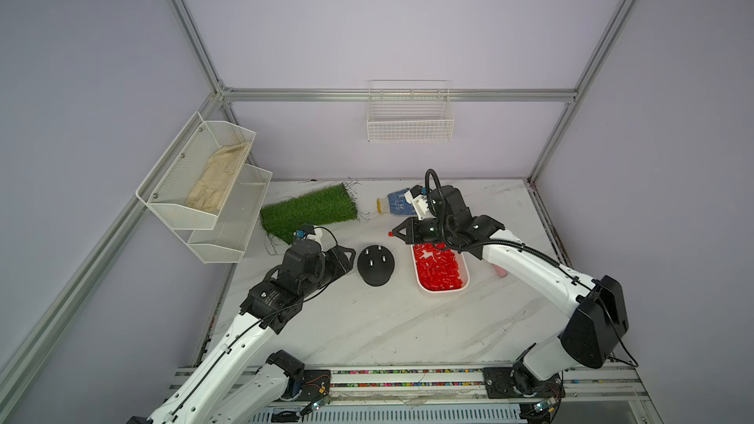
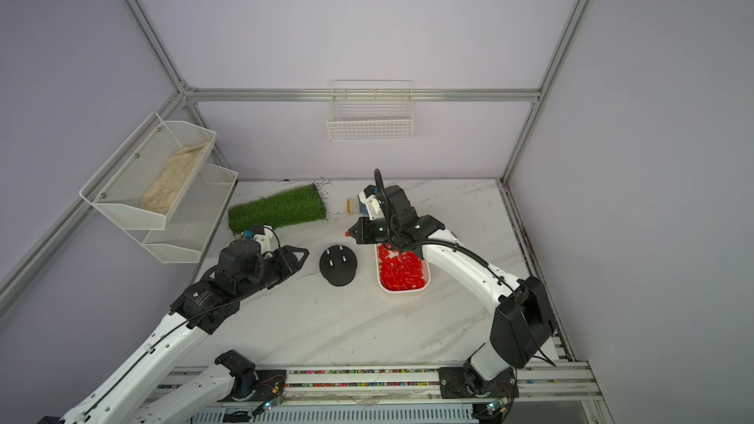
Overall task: Cover the protruding screws with screw protection sleeves
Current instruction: Pick up the screw protection sleeve from the storage box, then attach the screw protection sleeve to the screw.
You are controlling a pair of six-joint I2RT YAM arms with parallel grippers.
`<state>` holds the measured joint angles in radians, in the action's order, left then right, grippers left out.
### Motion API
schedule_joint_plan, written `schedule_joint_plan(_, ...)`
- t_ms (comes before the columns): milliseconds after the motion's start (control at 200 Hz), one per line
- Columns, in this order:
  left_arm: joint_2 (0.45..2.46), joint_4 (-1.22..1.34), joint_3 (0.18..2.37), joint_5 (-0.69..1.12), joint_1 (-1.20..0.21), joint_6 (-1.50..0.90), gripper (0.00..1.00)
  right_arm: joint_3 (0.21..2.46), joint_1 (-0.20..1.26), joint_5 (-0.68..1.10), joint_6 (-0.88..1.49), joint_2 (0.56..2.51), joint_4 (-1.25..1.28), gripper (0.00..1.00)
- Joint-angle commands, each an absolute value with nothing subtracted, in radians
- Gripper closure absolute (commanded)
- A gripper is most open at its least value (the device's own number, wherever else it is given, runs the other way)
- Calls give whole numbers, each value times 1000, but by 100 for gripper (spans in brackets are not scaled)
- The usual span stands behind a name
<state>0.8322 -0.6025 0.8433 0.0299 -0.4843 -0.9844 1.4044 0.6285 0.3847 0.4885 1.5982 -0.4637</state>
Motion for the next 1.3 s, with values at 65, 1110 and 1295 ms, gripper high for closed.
schedule_joint_plan(65,835,-681,843,-27,-477,-943,49,1561,627,310,383,1704,-704,92)
schedule_joint_plan(1110,879,-646,734,-51,-446,-941,47,2047,727,213,222,2074,-1088,92)
schedule_joint_plan(1295,887,-640,735,-37,-446,-952,47,2052,729,210,216,2089,-1094,92)
